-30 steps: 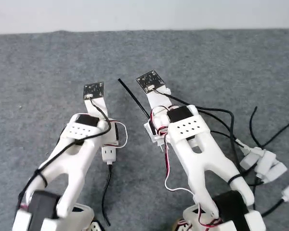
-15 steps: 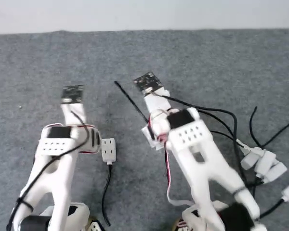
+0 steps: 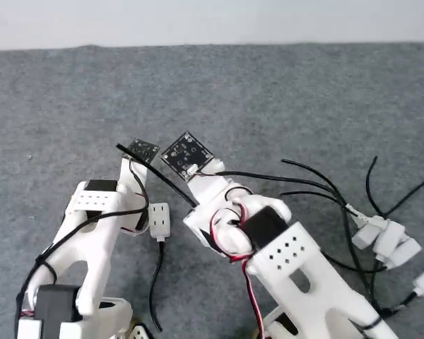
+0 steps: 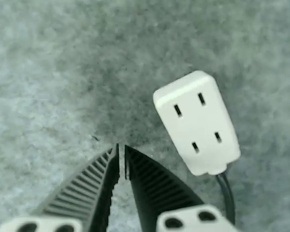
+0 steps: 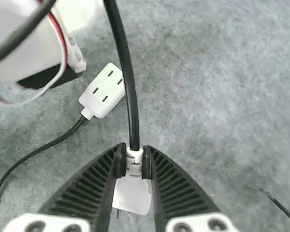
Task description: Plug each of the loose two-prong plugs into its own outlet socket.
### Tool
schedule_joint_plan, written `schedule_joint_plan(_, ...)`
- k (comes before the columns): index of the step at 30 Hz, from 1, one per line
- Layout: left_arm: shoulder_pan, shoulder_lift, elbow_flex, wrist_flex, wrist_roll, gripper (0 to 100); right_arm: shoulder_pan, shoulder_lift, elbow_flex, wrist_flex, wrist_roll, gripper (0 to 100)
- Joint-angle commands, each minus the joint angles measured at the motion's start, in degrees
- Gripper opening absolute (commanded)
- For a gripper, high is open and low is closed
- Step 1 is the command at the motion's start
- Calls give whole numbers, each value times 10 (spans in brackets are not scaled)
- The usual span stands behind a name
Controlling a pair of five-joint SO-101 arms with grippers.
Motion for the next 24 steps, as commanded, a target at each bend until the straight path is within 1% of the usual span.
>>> schedule_joint_plan(1,4,0,-22,7,-47,12,-3,32,-6,-28,-20,8)
schedule_joint_plan(8,9,-1,-19,8,-54,12,-4,65,-8,-55,-25,8)
schedule_joint_plan(11,10,-1,-20,18,-77,12,-3,69,-7,-71,-25,8)
schedule_joint_plan(19,37,-1,-19,17,-82,12,-3,70,-5,-106,-25,8)
schedule_joint_plan(24,52,-1,-19,15,-84,12,0,102,-16,-116,-25,8)
